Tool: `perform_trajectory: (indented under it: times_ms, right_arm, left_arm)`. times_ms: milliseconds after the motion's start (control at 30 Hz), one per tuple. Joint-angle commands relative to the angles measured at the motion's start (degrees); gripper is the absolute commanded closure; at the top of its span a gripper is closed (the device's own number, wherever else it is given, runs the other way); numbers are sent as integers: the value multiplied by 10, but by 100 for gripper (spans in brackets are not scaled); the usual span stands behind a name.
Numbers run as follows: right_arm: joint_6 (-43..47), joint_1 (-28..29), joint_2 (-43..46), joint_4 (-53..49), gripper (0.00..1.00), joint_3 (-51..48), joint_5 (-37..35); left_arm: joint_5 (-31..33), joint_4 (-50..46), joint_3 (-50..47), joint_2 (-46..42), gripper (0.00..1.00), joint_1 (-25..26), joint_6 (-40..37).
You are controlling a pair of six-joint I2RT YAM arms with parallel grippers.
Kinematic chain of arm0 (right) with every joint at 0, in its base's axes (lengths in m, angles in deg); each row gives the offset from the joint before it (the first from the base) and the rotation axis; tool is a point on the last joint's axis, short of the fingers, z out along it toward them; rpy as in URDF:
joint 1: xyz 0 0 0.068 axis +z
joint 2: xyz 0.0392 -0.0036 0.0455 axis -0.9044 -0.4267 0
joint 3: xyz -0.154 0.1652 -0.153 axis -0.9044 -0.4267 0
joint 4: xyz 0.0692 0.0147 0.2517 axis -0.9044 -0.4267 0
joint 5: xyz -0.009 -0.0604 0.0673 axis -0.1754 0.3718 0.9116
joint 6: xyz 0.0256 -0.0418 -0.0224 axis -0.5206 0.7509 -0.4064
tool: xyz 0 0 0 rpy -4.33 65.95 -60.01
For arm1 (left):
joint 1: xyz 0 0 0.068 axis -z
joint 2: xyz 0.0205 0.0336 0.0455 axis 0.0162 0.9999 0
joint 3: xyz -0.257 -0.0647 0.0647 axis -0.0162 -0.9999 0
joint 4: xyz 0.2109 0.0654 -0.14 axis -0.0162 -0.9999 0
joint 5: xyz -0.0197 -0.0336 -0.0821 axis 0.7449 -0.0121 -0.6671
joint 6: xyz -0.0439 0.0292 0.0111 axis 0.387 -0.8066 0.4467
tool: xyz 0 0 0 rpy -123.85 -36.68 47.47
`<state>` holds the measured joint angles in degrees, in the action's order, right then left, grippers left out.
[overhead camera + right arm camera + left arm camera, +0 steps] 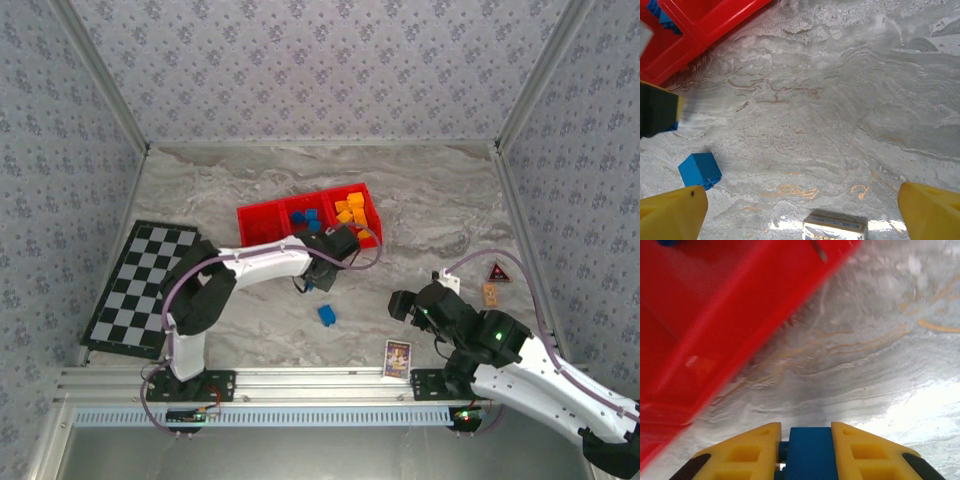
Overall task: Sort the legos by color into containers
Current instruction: Pick up the lego from the middle-left of the table, then place the lego in the container.
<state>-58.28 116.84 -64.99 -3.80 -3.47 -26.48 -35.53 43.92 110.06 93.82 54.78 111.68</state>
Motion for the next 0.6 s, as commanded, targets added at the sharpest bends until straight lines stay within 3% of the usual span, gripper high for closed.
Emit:
perform_trajectory:
  times_ms: [0,567]
  right_arm:
    - [-8,-4,-3,1,0,-4,-7]
    - [-10,-3,25,-24,0,-3,-18]
  left_arm:
    - [32,-5,27,-42,77,-4,11]
    - [56,1,197,41,78,-131,8]
